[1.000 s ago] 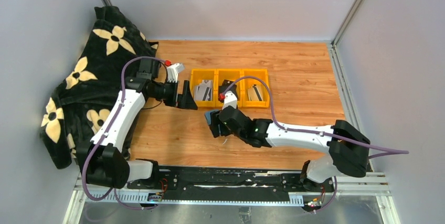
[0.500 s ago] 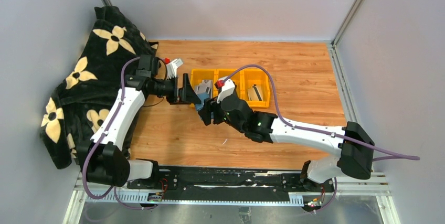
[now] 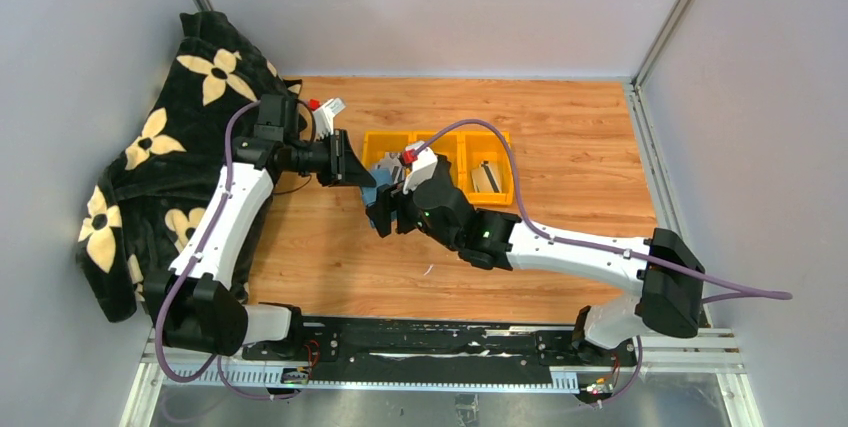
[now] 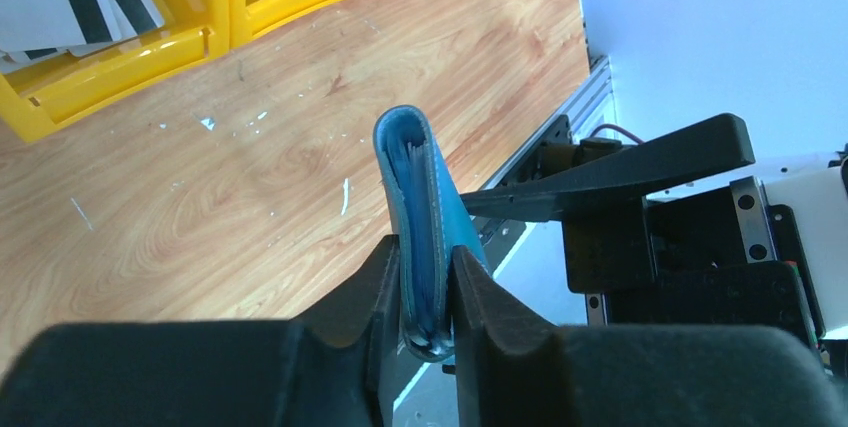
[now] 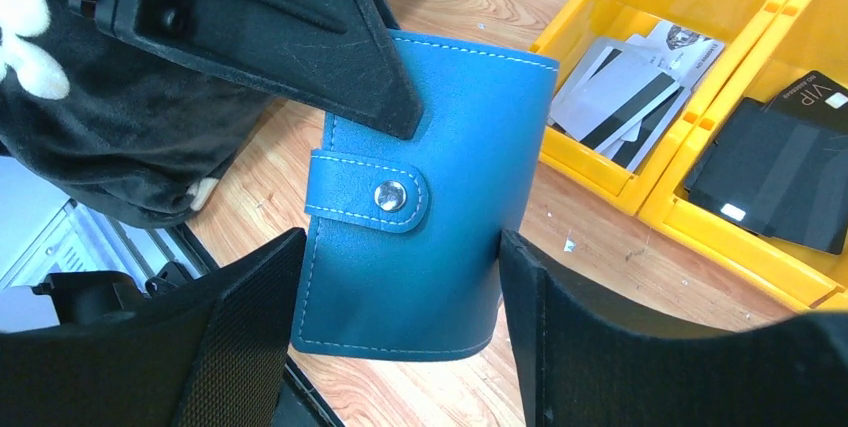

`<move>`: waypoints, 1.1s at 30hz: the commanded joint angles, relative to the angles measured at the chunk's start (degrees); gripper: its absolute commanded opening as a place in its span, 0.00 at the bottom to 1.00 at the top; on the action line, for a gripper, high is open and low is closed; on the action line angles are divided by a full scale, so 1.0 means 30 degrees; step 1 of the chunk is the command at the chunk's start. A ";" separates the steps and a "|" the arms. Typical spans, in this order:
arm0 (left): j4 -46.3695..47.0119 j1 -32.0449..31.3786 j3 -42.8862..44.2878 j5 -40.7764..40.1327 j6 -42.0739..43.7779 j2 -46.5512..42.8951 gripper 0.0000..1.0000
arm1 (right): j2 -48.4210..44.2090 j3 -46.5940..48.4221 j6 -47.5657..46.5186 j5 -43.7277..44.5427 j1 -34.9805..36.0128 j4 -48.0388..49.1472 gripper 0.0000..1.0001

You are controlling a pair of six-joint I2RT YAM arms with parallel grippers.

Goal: Take the credit cards out of the card holder
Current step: Open the card holder at the center of the board.

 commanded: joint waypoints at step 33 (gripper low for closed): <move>0.0040 -0.0089 0.2336 0.4987 0.1337 -0.3082 0.00 | 0.0908 0.0106 0.5363 -2.5266 -0.7421 0.7676 0.72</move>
